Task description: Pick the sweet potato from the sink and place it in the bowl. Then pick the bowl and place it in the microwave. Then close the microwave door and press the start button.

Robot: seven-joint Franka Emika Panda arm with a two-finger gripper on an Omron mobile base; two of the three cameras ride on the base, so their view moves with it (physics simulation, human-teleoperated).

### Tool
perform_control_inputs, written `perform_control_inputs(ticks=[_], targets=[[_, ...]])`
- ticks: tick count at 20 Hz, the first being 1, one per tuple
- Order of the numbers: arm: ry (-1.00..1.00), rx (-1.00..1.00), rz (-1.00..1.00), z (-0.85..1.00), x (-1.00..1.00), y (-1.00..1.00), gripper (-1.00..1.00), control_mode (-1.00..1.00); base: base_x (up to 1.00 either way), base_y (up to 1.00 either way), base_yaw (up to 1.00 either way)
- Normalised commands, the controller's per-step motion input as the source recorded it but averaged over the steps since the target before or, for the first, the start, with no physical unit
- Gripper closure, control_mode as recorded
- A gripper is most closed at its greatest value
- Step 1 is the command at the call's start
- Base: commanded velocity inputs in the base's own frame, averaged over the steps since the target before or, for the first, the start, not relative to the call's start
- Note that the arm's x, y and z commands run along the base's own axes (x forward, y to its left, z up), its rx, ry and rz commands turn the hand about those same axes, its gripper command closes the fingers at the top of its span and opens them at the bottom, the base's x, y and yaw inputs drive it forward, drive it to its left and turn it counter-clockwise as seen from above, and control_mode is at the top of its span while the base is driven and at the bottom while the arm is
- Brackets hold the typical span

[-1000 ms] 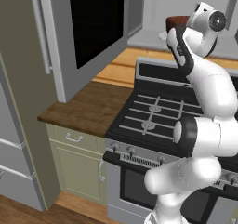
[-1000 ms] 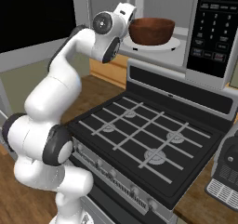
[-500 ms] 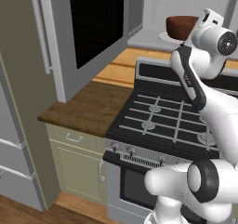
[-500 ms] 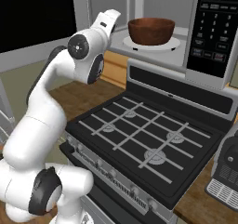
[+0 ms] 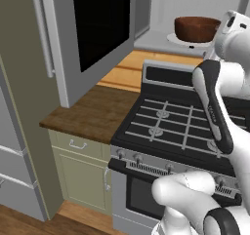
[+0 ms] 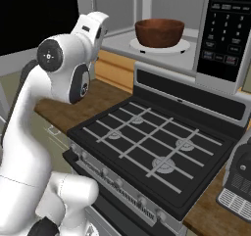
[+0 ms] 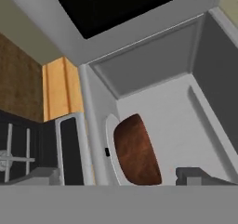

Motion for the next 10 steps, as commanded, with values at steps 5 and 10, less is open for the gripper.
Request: perform_control_inputs(ticks=[5,10], targets=[[0.00,-0.08,0.00,0.00,-1.00,0.82,-1.00,-1.00,0.00,0.00,0.00],[-0.08,-0.07,0.00,0.00,-1.00,0.76,-1.00,-1.00,0.00,0.00,0.00]])
